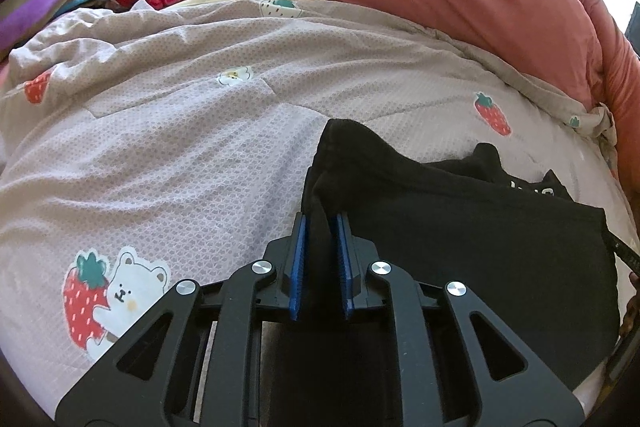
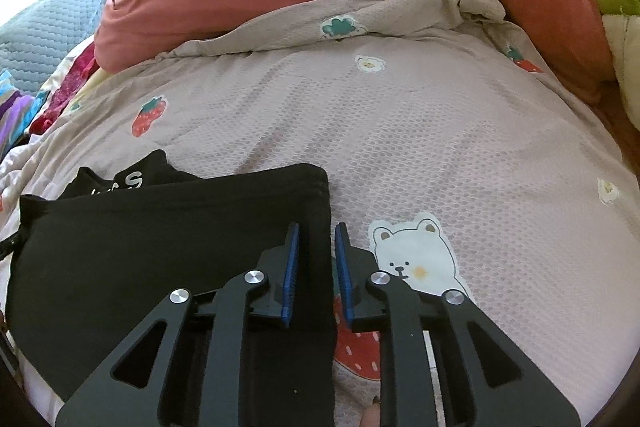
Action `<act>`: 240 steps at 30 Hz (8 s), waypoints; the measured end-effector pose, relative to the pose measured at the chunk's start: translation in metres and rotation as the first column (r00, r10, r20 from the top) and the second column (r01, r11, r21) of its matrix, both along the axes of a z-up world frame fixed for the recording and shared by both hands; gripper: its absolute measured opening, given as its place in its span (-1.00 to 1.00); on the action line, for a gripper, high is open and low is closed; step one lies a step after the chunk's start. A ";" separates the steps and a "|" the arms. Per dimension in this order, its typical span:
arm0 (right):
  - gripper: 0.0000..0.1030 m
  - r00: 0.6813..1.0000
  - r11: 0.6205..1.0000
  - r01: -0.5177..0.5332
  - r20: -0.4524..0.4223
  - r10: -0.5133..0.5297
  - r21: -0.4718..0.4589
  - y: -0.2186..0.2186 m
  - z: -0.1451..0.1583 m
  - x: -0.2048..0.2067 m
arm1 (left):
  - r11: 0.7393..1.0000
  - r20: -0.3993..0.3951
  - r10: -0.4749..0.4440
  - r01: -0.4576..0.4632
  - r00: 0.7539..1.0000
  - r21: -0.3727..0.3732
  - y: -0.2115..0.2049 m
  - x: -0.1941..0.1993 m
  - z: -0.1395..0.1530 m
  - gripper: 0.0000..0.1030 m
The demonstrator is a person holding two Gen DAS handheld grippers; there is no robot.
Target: Fold small clothes
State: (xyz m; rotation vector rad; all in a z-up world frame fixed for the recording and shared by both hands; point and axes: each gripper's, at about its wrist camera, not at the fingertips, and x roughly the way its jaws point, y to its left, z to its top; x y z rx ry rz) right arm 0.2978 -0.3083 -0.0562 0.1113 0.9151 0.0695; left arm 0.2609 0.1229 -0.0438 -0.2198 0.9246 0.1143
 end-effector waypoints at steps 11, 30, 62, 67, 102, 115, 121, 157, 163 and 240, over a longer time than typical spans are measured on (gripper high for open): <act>-0.44 1.000 1.000 0.010 0.009 -0.011 0.018 -0.008 0.015 -0.022 | 1.000 -0.008 0.004 -0.003 1.000 0.009 -0.002 -0.016 0.004 -0.81; -0.09 0.980 0.987 -0.153 0.137 0.146 0.044 0.010 0.066 -0.094 | 0.999 0.052 -0.027 0.026 0.998 0.022 -0.021 -0.074 0.042 -0.36; -0.07 0.969 0.969 -0.246 -0.029 0.247 0.031 0.040 0.008 -0.151 | 0.999 -0.041 -0.046 0.046 0.998 0.009 -0.039 -0.134 -0.005 -0.19; 0.00 0.968 0.968 -0.247 -0.029 0.248 0.042 0.039 0.012 -0.156 | 0.999 -0.043 -0.038 0.038 0.998 0.002 -0.038 -0.137 -0.004 -0.19; 0.77 0.923 0.924 -0.381 0.065 0.378 0.036 0.098 0.062 -0.175 | 0.996 0.025 0.085 -0.084 0.996 -0.023 -0.008 -0.183 0.034 0.72; 0.87 0.848 0.853 -0.523 0.100 0.520 -0.005 0.169 0.070 -0.167 | 0.987 0.016 0.159 -0.159 0.987 0.006 0.024 -0.175 0.041 0.81; 0.88 0.784 0.791 -0.609 0.108 0.611 -0.050 0.216 0.060 -0.167 | 0.983 -0.007 0.183 -0.183 0.983 0.021 0.039 -0.160 0.038 0.81; 0.89 0.659 0.612 -0.641 0.076 0.748 -0.463 0.354 -0.008 -0.156 | 0.992 -0.067 0.126 -0.124 0.990 0.038 0.049 -0.066 0.025 0.81; 0.24 0.652 0.638 -0.653 0.127 0.748 -0.408 0.339 0.005 -0.158 | 0.995 -0.070 0.095 -0.097 0.993 -0.024 0.044 -0.047 0.026 0.81; -0.87 0.881 0.938 -0.334 0.385 0.274 0.097 0.046 0.038 -0.177 | 0.910 -0.060 -0.389 0.374 0.919 -0.179 -0.265 0.022 0.070 -0.59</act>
